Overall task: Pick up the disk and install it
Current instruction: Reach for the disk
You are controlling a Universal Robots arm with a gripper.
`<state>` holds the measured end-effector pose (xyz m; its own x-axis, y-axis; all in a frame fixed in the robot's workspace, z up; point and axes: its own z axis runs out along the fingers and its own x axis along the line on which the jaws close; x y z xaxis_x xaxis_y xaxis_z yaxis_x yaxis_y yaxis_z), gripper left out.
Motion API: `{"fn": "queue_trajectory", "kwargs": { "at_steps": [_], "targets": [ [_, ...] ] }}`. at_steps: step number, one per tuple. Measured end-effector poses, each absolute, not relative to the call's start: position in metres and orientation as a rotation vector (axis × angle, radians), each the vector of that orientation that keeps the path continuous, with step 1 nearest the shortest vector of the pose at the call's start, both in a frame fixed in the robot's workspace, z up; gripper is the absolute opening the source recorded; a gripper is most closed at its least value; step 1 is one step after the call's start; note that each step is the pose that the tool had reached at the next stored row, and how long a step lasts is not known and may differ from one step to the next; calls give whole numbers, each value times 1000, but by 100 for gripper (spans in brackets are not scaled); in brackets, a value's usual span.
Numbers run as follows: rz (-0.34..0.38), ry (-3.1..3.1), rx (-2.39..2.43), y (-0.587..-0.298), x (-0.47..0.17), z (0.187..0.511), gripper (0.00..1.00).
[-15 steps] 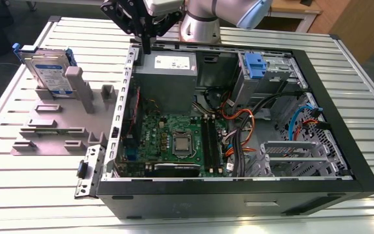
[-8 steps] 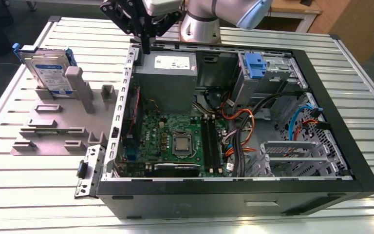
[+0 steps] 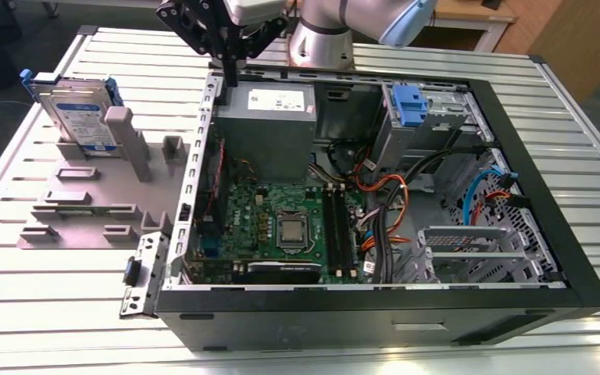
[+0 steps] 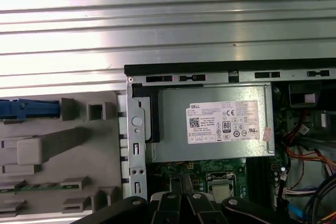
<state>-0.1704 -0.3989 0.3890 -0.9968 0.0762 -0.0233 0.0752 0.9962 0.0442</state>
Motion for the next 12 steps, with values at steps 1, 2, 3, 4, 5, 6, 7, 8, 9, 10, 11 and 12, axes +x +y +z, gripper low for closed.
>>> {"fn": "queue_trajectory", "kwargs": {
  "at_steps": [1, 2, 3, 4, 5, 6, 7, 8, 9, 10, 11, 12],
  "targets": [
    [68, 3114, 118, -399, -171, 389, 11],
    [68, 3114, 118, -399, -172, 389, 11],
    [68, 3114, 118, -399, -172, 389, 11],
    [67, 3114, 118, -399, -172, 389, 11],
    [68, 3114, 118, -399, -173, 389, 11],
    [68, 3114, 118, -399, -173, 389, 11],
    [68, 3114, 118, -399, -174, 389, 11],
    [68, 3114, 118, -399, -174, 389, 11],
    [68, 3114, 118, -399, -174, 389, 11],
    [68, 3114, 118, -399, -175, 389, 11],
    [68, 3114, 118, -399, -175, 389, 11],
    [68, 3114, 118, -399, -175, 389, 11]
  ]
}}
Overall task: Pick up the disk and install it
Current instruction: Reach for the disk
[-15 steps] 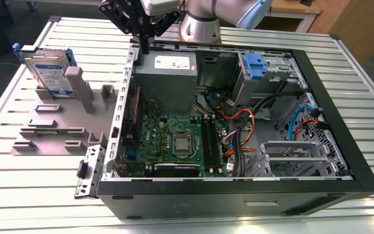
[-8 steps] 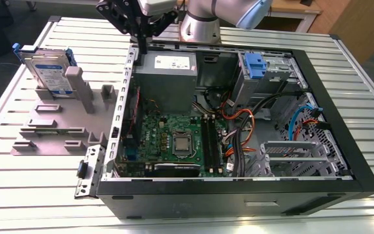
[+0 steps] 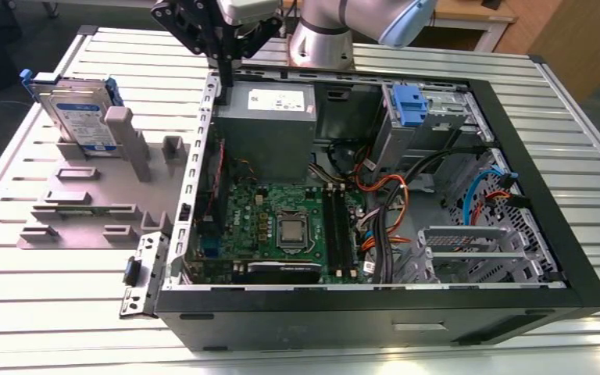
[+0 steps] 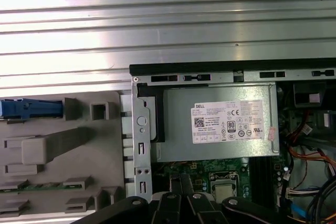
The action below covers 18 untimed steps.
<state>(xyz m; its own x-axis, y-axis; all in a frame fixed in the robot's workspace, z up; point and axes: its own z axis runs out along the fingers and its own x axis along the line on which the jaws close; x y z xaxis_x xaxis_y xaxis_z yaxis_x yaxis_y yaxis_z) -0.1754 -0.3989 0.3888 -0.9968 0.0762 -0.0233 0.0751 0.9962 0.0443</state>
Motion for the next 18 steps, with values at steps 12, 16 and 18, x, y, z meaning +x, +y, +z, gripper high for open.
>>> {"fn": "queue_trajectory", "kwargs": {
  "at_steps": [12, 16, 18],
  "targets": [
    [68, 3114, 118, -399, -176, 389, 11],
    [68, 3114, 118, -399, -176, 389, 11],
    [68, 3114, 118, -399, -176, 389, 11]
  ]
}}
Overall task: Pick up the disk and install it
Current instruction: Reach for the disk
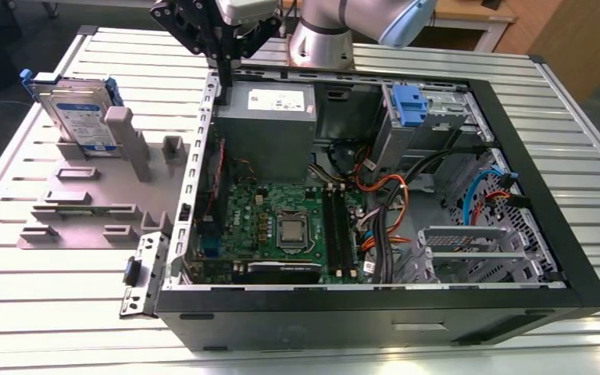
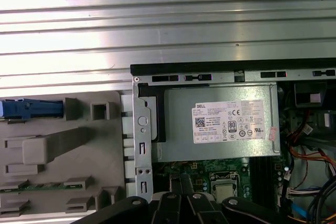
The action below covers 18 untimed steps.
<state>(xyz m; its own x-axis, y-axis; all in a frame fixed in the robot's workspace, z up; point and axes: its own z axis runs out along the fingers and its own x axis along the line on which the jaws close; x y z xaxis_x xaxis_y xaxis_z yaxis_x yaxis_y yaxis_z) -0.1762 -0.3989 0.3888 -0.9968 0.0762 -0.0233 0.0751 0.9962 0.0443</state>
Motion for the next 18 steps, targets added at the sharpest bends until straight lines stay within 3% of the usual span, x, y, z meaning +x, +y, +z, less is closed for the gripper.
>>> {"fn": "queue_trajectory", "kwargs": {
  "at_steps": [18],
  "targets": [
    [67, 3114, 118, -399, -181, 388, 11]
  ]
}}
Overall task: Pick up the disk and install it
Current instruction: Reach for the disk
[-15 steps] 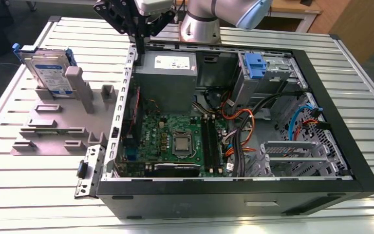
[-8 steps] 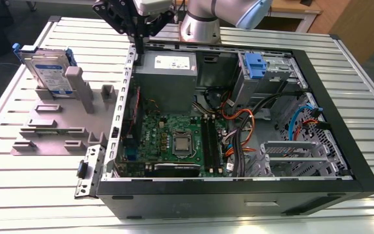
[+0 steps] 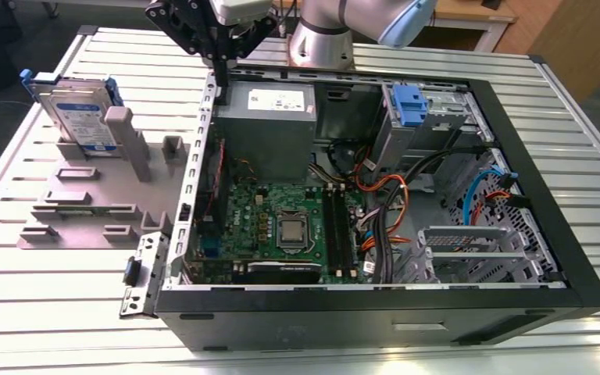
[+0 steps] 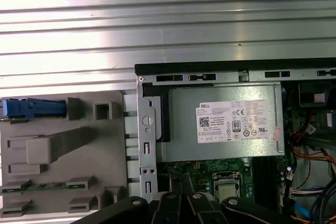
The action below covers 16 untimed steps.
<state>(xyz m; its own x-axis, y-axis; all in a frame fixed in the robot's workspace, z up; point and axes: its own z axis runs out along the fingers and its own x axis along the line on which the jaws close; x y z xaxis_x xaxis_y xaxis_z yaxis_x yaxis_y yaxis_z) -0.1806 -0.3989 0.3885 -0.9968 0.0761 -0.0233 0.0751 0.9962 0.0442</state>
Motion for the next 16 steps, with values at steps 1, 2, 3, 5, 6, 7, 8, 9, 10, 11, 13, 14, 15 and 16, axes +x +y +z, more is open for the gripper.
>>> {"fn": "queue_trajectory", "kwargs": {
  "at_steps": [1, 2, 3, 5, 6, 7, 8, 9, 10, 11, 13, 14, 15, 16],
  "targets": [
    [68, 3114, 118, -399, -181, 388, 11],
    [68, 3114, 118, -399, -181, 388, 11],
    [68, 3114, 118, -399, -181, 388, 11],
    [68, 3114, 118, -399, -181, 388, 11],
    [68, 3114, 118, -399, -181, 388, 11],
    [68, 3114, 118, -399, -182, 388, 11],
    [68, 3114, 118, -399, -183, 388, 11],
    [67, 3114, 118, -399, -185, 388, 11],
    [68, 3114, 118, -399, -187, 388, 11],
    [68, 3114, 118, -399, -189, 388, 11],
    [68, 3114, 118, -398, -192, 388, 11],
    [68, 3114, 118, -397, -193, 388, 11],
    [68, 3114, 118, -397, -194, 388, 11],
    [68, 3114, 118, -396, -195, 388, 11]
  ]
}}
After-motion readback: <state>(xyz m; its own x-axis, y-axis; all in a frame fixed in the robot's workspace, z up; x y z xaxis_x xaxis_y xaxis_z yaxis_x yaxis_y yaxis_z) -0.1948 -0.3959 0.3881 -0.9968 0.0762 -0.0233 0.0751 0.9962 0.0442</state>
